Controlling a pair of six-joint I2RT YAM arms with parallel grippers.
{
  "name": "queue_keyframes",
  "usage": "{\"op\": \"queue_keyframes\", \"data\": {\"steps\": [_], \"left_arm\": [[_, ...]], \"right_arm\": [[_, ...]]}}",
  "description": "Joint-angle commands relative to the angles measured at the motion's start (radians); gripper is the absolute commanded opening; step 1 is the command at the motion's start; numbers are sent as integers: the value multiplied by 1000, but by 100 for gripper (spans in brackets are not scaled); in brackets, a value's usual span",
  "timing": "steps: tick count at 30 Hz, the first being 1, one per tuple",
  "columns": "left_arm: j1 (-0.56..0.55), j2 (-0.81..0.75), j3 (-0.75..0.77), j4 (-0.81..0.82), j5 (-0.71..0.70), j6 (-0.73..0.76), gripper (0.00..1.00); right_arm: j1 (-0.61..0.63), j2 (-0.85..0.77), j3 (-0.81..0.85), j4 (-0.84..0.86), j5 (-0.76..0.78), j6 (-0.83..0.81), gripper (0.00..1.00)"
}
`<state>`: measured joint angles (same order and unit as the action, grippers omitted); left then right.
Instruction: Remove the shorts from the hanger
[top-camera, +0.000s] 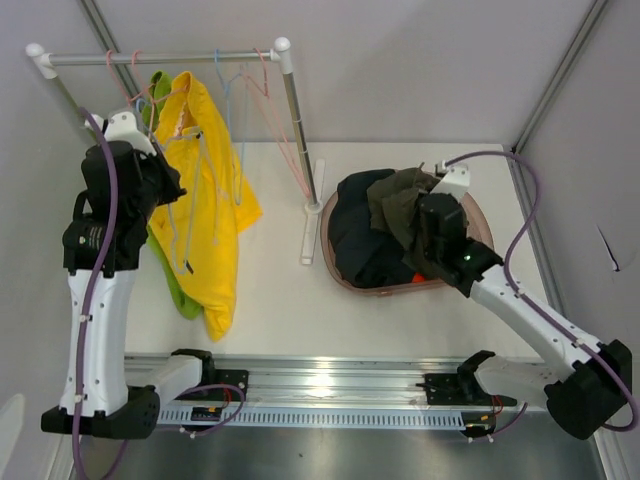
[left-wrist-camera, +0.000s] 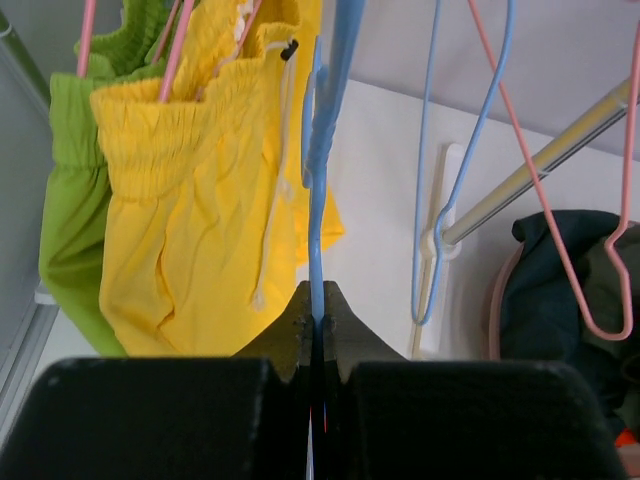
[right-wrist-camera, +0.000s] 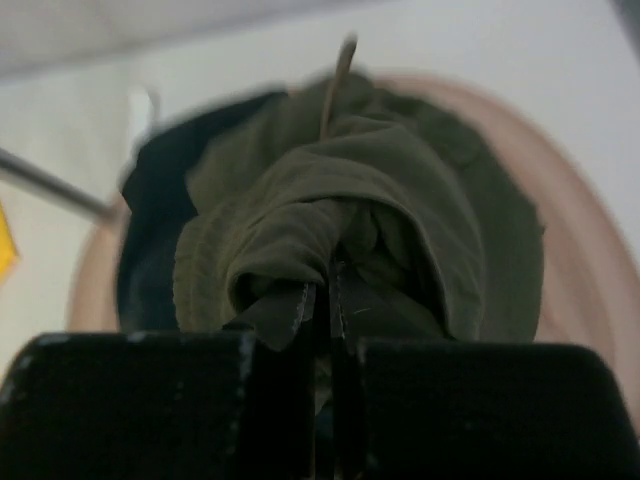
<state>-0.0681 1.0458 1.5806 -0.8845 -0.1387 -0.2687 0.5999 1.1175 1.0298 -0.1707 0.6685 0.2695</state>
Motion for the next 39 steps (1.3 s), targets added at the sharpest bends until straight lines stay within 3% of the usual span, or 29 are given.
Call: {"op": "queue_keyframes", "data": {"steps": [1, 2, 3, 4, 11, 17, 24, 38, 39], "left_arm": [[-2, 58, 93, 62, 2, 14, 0], [-2, 77, 126, 67, 5, 19, 0], [-2, 114, 160, 74, 13, 23, 0], [-2, 132, 186, 84, 17, 29, 0], [-2, 307, 308, 196, 105, 82, 0], [-12, 509, 521, 188, 198, 74, 0], [-36, 641, 622, 199, 248, 88, 0], [-71, 514, 357, 211, 103, 106, 1], [-71, 514, 355, 199, 97, 112, 10]], "right_arm": [[-44, 11, -162, -7, -169, 232, 8], [-55, 33, -190, -9, -223, 250, 30], [-63, 56, -215, -6, -301, 273, 85], [-66, 108, -244, -9, -322, 280, 99], [7, 147, -367, 42, -346, 313, 99], [70, 156, -413, 79, -333, 307, 100], [93, 156, -441, 105, -331, 300, 99], [116, 91, -442, 54, -308, 310, 99], [120, 85, -441, 50, -303, 313, 99]]}}
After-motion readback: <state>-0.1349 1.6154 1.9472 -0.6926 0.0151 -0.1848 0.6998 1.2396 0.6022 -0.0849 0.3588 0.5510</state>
